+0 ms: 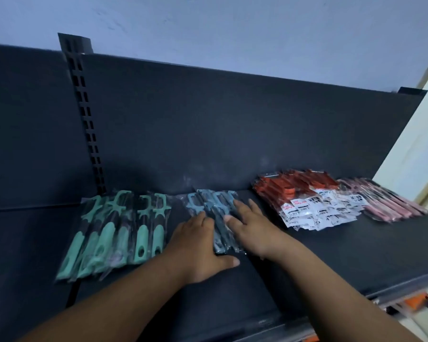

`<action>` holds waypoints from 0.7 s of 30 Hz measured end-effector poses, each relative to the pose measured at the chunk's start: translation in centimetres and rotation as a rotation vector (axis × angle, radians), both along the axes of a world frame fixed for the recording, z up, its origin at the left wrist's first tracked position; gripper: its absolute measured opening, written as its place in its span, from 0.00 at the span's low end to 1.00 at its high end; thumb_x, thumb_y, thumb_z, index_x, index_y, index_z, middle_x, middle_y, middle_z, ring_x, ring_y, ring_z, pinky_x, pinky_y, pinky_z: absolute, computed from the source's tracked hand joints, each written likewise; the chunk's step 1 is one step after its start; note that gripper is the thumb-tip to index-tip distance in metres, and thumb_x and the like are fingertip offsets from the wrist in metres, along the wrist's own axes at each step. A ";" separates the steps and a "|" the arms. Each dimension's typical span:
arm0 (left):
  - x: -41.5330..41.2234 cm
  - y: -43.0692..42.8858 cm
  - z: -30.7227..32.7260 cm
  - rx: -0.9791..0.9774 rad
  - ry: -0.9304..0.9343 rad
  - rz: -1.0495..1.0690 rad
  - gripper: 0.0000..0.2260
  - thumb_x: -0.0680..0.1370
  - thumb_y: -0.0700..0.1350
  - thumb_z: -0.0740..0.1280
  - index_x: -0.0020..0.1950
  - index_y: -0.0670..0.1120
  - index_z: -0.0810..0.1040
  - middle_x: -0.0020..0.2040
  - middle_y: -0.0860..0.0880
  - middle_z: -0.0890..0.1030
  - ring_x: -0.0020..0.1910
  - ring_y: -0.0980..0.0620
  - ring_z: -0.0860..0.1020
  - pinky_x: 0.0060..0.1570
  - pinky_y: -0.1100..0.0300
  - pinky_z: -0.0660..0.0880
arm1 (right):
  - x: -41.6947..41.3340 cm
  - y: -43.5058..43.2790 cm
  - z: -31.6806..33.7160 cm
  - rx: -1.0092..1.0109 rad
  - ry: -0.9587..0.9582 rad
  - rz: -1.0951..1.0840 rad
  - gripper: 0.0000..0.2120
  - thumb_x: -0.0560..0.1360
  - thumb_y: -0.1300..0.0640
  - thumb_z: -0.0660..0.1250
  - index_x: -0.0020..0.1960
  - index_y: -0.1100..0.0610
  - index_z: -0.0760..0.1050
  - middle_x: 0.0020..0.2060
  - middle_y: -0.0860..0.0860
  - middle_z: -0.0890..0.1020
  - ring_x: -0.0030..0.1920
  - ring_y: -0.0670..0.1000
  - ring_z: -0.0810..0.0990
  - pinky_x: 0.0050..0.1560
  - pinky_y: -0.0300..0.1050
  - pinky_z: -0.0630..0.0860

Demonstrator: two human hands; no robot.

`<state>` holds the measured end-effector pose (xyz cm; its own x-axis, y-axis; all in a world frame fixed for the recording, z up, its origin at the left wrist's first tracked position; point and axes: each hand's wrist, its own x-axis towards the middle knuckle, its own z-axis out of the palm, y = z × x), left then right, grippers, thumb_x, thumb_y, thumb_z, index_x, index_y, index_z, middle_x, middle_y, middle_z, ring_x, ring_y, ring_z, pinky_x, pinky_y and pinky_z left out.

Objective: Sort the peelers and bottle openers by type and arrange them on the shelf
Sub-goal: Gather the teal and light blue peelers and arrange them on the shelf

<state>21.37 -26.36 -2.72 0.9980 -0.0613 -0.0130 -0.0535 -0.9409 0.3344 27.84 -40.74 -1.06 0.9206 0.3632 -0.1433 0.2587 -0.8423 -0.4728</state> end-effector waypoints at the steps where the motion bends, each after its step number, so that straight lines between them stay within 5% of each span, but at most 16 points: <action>1: 0.0 0.4 0.0 -0.010 0.009 0.000 0.47 0.67 0.71 0.65 0.76 0.46 0.55 0.78 0.44 0.55 0.76 0.47 0.55 0.74 0.53 0.54 | -0.5 -0.6 0.2 0.016 0.004 0.051 0.34 0.78 0.38 0.56 0.78 0.47 0.47 0.78 0.51 0.41 0.78 0.54 0.42 0.76 0.51 0.47; 5: -0.1 1.3 -0.1 -0.013 0.079 -0.024 0.48 0.69 0.69 0.65 0.78 0.51 0.42 0.79 0.46 0.43 0.78 0.47 0.44 0.75 0.49 0.46 | -1.7 -3.1 0.0 -0.153 0.026 0.240 0.42 0.74 0.37 0.63 0.78 0.42 0.41 0.76 0.46 0.35 0.76 0.49 0.34 0.77 0.51 0.42; 8: 0.0 1.3 -0.3 0.004 0.095 -0.052 0.40 0.75 0.66 0.60 0.77 0.60 0.38 0.78 0.50 0.35 0.77 0.46 0.38 0.75 0.48 0.41 | -1.0 -3.0 -1.1 -0.228 -0.051 0.272 0.40 0.75 0.35 0.59 0.77 0.41 0.39 0.77 0.46 0.36 0.77 0.49 0.36 0.77 0.49 0.43; 14: 0.8 1.0 -0.2 0.065 0.146 -0.071 0.34 0.78 0.63 0.56 0.78 0.57 0.42 0.78 0.50 0.36 0.77 0.46 0.38 0.75 0.49 0.41 | 0.7 -2.5 -2.2 -0.193 -0.196 0.320 0.56 0.58 0.17 0.41 0.78 0.46 0.45 0.78 0.48 0.49 0.77 0.50 0.41 0.77 0.48 0.46; 21: 0.6 0.3 -0.5 0.146 0.097 -0.102 0.31 0.80 0.60 0.51 0.78 0.52 0.40 0.78 0.53 0.38 0.76 0.50 0.35 0.75 0.49 0.39 | 0.5 -2.7 -2.6 -0.209 -0.227 0.345 0.51 0.60 0.21 0.28 0.78 0.44 0.42 0.78 0.44 0.44 0.76 0.46 0.35 0.77 0.49 0.42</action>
